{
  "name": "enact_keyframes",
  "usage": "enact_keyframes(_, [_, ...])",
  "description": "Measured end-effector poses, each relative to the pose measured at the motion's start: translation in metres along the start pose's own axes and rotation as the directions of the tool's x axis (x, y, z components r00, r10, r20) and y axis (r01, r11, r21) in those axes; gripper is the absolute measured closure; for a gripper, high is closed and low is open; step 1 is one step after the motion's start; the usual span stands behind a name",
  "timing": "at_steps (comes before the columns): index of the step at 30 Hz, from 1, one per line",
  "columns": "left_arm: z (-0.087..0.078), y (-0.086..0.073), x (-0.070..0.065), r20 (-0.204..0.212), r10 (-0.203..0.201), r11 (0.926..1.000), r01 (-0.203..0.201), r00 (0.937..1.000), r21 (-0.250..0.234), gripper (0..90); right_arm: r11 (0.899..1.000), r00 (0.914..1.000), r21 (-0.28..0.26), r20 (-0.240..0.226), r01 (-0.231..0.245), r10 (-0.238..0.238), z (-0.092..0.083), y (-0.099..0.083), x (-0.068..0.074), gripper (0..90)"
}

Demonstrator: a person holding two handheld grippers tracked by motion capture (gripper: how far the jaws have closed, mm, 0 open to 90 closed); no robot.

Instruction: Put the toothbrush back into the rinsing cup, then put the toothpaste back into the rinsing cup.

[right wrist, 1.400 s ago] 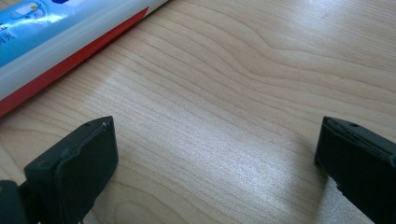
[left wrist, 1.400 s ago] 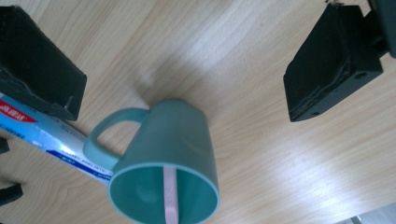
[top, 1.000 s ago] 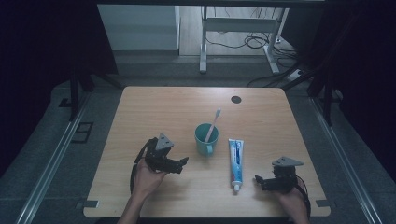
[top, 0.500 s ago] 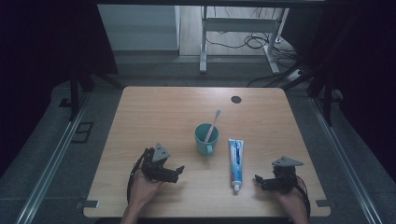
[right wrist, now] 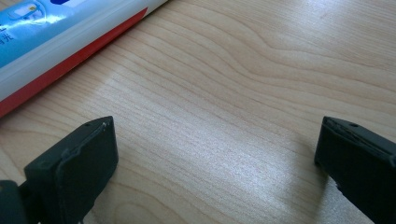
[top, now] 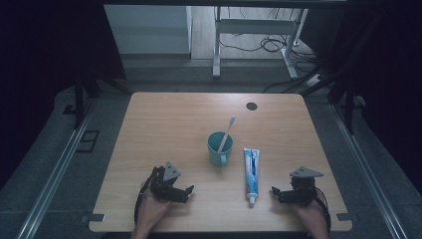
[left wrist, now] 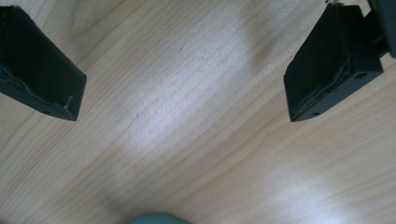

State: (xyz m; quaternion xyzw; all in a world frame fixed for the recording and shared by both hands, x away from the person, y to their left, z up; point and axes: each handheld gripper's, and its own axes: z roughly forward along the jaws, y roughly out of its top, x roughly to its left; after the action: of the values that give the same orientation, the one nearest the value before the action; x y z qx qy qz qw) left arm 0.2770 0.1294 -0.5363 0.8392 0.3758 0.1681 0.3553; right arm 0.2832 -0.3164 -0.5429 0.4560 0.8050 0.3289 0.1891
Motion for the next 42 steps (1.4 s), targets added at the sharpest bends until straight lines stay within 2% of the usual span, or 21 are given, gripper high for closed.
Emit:
enact_keyframes(3, [0.005,-0.003,-0.001,-0.001,0.007,0.9996,-0.007,1.0000,0.026,0.0,1.000,1.0000,0.000,0.000,0.000,0.000,0.000,0.000,0.000,0.0])
enact_keyframes(4, [0.007,-0.003,0.000,-0.003,0.017,0.9979,-0.017,0.9998,0.063,0.0,1.000,1.0000,0.000,0.000,0.000,0.000,0.000,0.000,0.000,0.0])
enact_keyframes(6, [0.007,-0.003,0.000,-0.005,0.020,0.9975,-0.020,0.9998,0.068,0.0,1.000,1.0000,0.000,0.000,-0.001,0.001,0.000,0.000,0.000,0.0])
enact_keyframes(9, [0.008,-0.003,0.001,0.009,0.005,0.9974,-0.005,1.0000,0.072,0.0,1.000,1.0000,0.000,0.000,-0.001,0.001,0.000,0.000,0.000,0.0])
enact_keyframes(11, [0.009,-0.003,0.004,0.030,-0.025,0.9963,0.023,0.9992,0.083,0.0,1.000,1.0000,0.000,0.000,-0.001,0.001,0.000,0.000,0.000,0.0])
enact_keyframes(17, [0.009,-0.003,0.004,0.029,-0.032,0.9962,0.029,0.9991,0.082,0.0,1.000,0.9999,0.003,0.007,-0.011,0.011,0.000,0.000,0.001,0.0])
enact_keyframes(23, [0.009,-0.003,0.004,0.027,-0.034,0.9961,0.031,0.9991,0.082,0.0,0.999,0.9997,0.029,0.015,-0.017,0.017,-0.003,0.002,0.000,0.0])
enact_keyframes(28, [0.009,-0.003,0.004,0.024,-0.036,0.9961,0.034,0.9991,0.082,0.0,0.999,0.9996,0.025,0.008,-0.028,0.028,-0.007,0.005,-0.001,0.8])
enact_keyframes(33, [0.009,-0.003,0.003,0.023,-0.038,0.9960,0.036,0.9990,0.081,0.0,0.998,0.9988,0.034,-0.022,-0.043,0.044,-0.009,0.010,-0.002,1.4])
enact_keyframes(42, [0.009,-0.003,0.003,0.021,-0.041,0.9960,0.039,0.9990,0.081,0.0,0.999,0.9968,0.030,-0.070,-0.036,0.038,-0.015,0.021,0.002,6.4])
